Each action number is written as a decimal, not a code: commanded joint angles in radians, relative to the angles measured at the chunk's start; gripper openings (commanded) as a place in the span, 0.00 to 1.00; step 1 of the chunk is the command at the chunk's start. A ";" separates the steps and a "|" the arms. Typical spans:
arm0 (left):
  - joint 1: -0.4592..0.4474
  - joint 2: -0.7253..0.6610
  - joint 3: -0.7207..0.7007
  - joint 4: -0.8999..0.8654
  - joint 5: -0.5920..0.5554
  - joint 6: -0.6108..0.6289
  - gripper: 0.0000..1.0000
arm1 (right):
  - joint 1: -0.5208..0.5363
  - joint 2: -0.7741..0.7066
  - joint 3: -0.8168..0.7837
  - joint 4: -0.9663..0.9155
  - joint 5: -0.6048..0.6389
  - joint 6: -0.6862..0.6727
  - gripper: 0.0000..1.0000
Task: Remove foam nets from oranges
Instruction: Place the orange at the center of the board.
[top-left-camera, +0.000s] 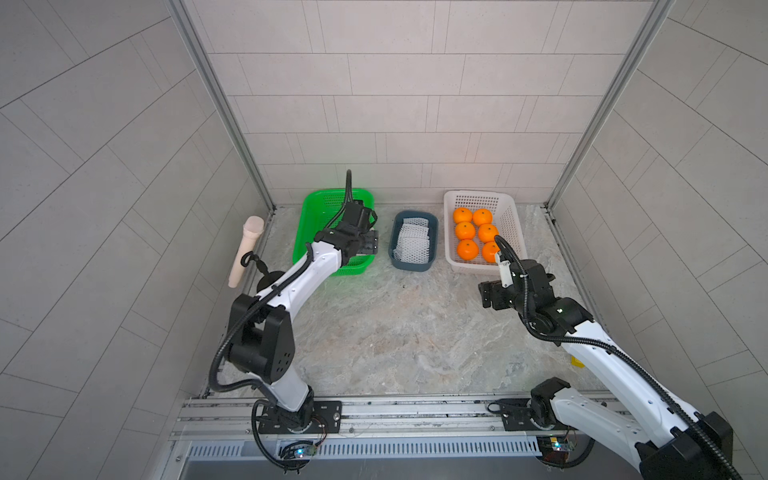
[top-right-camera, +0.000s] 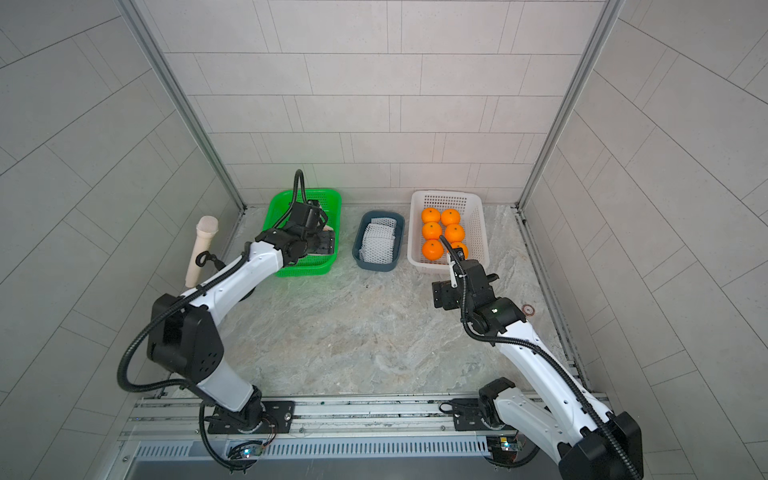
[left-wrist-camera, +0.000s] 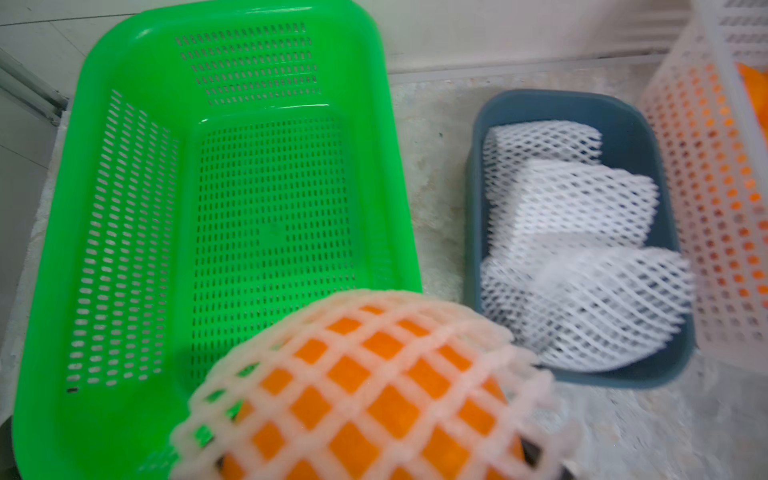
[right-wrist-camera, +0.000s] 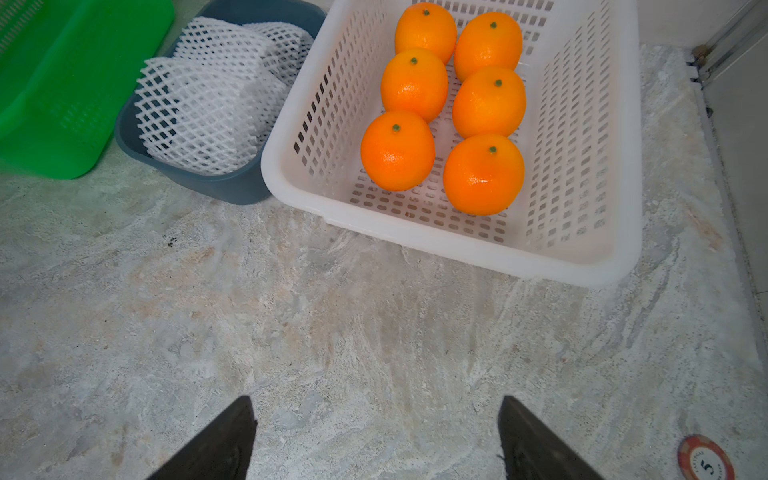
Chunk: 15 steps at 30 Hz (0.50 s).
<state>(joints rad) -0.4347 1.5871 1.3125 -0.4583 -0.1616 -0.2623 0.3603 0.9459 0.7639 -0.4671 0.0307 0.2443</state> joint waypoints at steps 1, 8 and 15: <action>-0.086 -0.081 -0.104 0.073 -0.086 -0.113 0.75 | 0.006 0.009 -0.006 0.021 0.001 0.013 0.92; -0.311 -0.070 -0.200 0.101 -0.223 -0.251 0.75 | 0.006 0.023 -0.017 0.037 -0.031 0.024 0.93; -0.382 0.114 -0.179 0.127 -0.191 -0.345 0.75 | 0.006 0.045 -0.039 0.063 -0.086 0.040 0.93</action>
<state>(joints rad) -0.8036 1.6512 1.1282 -0.3580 -0.3244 -0.5259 0.3603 0.9840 0.7380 -0.4202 -0.0223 0.2684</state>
